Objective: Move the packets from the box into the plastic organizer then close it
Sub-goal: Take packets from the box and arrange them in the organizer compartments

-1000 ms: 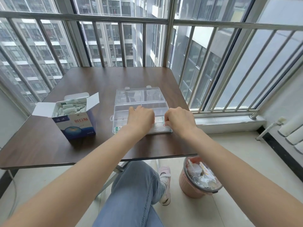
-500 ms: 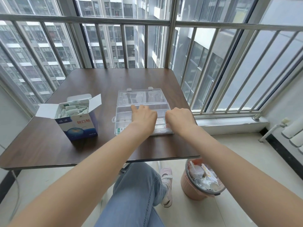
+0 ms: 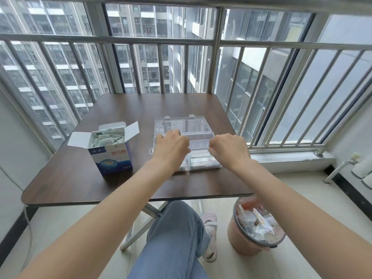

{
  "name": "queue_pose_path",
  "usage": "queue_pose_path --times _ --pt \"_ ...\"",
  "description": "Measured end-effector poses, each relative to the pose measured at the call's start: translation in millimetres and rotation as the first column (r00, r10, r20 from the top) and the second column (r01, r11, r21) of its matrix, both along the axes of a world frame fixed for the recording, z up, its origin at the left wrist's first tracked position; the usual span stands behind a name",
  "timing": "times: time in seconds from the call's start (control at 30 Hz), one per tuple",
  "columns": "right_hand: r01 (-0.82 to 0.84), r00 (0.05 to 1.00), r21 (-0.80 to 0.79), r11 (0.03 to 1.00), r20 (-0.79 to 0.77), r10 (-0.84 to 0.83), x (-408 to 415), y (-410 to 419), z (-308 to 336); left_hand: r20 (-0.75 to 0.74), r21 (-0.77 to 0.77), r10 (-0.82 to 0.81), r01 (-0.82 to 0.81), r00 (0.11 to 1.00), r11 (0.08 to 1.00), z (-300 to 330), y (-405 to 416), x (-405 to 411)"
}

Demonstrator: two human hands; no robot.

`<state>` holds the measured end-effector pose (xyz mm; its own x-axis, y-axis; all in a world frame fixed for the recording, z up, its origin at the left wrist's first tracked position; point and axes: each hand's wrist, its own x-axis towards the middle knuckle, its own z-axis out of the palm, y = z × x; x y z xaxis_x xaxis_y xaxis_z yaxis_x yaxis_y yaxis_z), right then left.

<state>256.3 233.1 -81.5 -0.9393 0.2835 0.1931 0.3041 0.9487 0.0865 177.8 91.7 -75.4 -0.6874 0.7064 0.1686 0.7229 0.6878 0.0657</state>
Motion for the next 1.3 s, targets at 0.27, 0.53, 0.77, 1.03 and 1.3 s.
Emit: queue_pose_path --times 0.27,0.53,0.77,1.03,1.3 --pt "-0.29 0.934 -0.396 0.871 -0.315 0.168 -28.0 -74.7 42.8 -0.136 0.409 0.131 -0.065 0.982 0.91 23.5 -86.7 -18.4" --pt "-0.409 0.911 -0.413 0.813 -0.227 0.343 -91.3 -138.2 49.1 0.227 0.106 0.199 -0.228 0.953 0.968 31.0 -176.8 -82.6" --pt "-0.38 0.925 -0.44 0.813 -0.183 0.334 -131.2 -162.1 39.4 0.259 0.002 0.15 -0.156 0.954 0.988 34.6 -182.9 -106.0" --pt "-0.373 0.927 -0.383 0.845 -0.2 0.319 -150.9 -183.9 33.5 0.315 0.028 0.115 -0.13 0.942 0.991 36.0 -187.2 -119.3" --pt "-0.385 0.921 -0.266 0.884 -0.167 0.352 -156.9 -189.7 28.1 0.33 0.044 0.119 -0.141 0.937 0.989 38.6 -186.1 -118.3"
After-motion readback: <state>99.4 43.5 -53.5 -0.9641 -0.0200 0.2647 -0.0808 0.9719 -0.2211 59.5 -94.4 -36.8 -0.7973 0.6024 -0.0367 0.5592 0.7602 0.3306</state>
